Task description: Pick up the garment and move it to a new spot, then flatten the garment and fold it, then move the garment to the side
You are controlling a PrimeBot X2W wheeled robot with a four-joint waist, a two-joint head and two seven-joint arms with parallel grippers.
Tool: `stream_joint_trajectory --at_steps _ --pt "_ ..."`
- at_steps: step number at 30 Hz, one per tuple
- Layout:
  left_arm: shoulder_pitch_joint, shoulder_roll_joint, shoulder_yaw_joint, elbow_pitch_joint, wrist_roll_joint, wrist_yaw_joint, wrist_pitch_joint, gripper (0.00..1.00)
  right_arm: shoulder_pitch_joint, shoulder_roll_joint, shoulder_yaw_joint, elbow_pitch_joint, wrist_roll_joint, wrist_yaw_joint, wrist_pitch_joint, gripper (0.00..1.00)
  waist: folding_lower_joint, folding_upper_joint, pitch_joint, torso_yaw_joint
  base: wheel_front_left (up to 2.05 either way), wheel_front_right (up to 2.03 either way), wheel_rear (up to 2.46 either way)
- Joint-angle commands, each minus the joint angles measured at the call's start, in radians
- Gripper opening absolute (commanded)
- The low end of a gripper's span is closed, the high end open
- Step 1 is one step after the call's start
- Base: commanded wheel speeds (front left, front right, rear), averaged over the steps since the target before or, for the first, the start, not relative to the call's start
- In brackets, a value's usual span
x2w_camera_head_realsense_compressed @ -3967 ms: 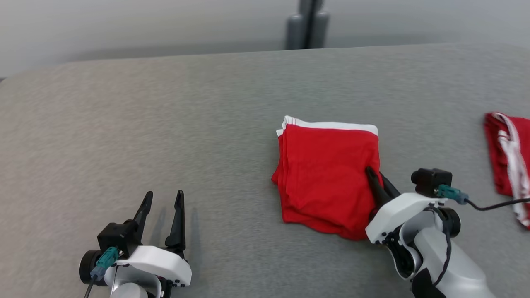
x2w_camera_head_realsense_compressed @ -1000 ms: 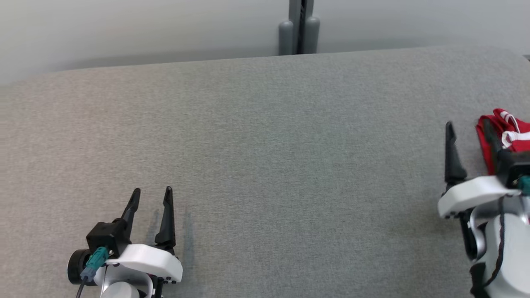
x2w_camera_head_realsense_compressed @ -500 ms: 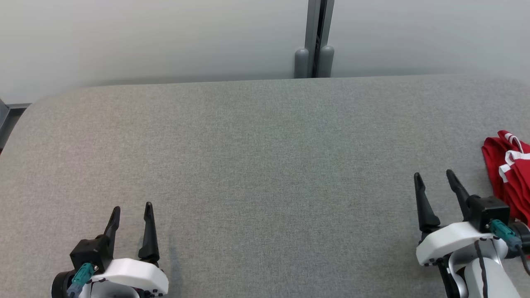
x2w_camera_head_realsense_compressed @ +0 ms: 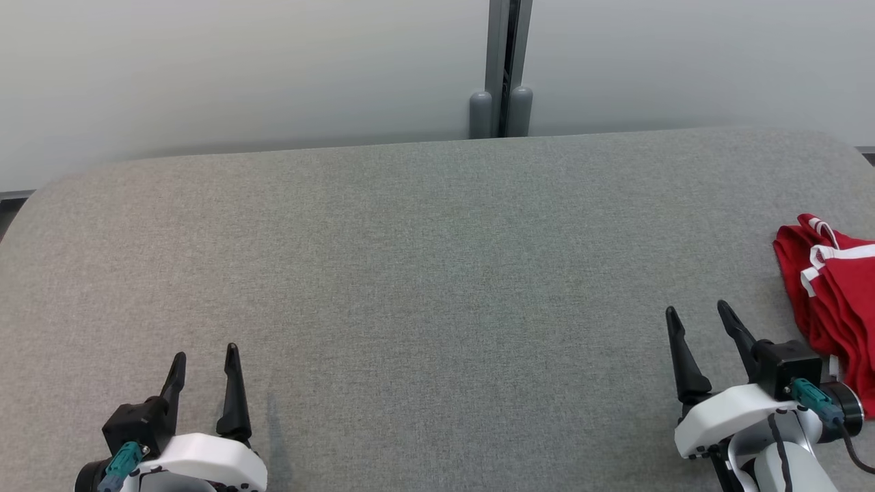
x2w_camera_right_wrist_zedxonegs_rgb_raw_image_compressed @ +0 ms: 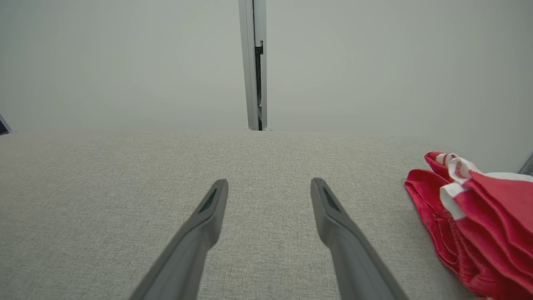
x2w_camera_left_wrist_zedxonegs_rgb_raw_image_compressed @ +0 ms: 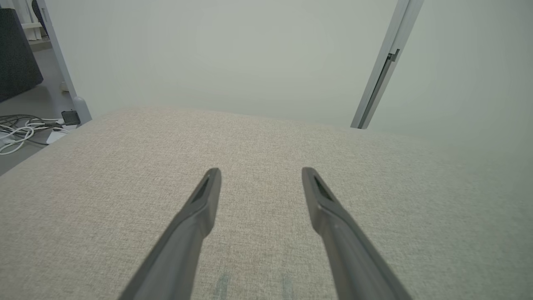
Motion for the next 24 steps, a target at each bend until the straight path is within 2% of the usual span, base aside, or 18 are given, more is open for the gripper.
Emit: stream_joint_trajectory --at_steps 1,8,9,14,24 --pt "-0.007 0.005 0.006 0.002 -0.005 -0.003 -0.005 1.00 0.010 -0.006 0.002 0.000 0.009 0.000 -0.004 1.00 0.0000 -0.0001 0.001 -0.002 0.00 0.00 0.00" --pt "-0.004 0.005 0.004 0.008 -0.026 -0.013 -0.005 1.00 0.012 -0.006 0.010 0.004 0.016 0.000 -0.004 1.00 0.0000 -0.0001 0.002 -0.001 0.00 0.00 0.00" --pt "0.002 -0.001 0.002 0.011 -0.026 -0.012 0.001 0.00 0.006 0.001 0.009 0.005 0.012 0.000 0.000 0.00 0.0000 -0.0001 0.002 -0.001 0.00 0.00 0.00" --pt "0.029 -0.011 0.000 0.045 -0.028 -0.011 0.007 0.00 0.036 0.013 0.008 0.036 0.013 0.000 0.004 0.00 0.0000 -0.0001 0.002 -0.001 0.00 0.00 0.00" --pt "0.016 -0.009 0.017 0.022 -0.208 -0.028 0.061 0.00 0.041 0.011 -0.016 0.001 0.220 0.000 0.061 0.00 0.0000 -0.0001 -0.003 0.000 0.00 0.00 0.00"
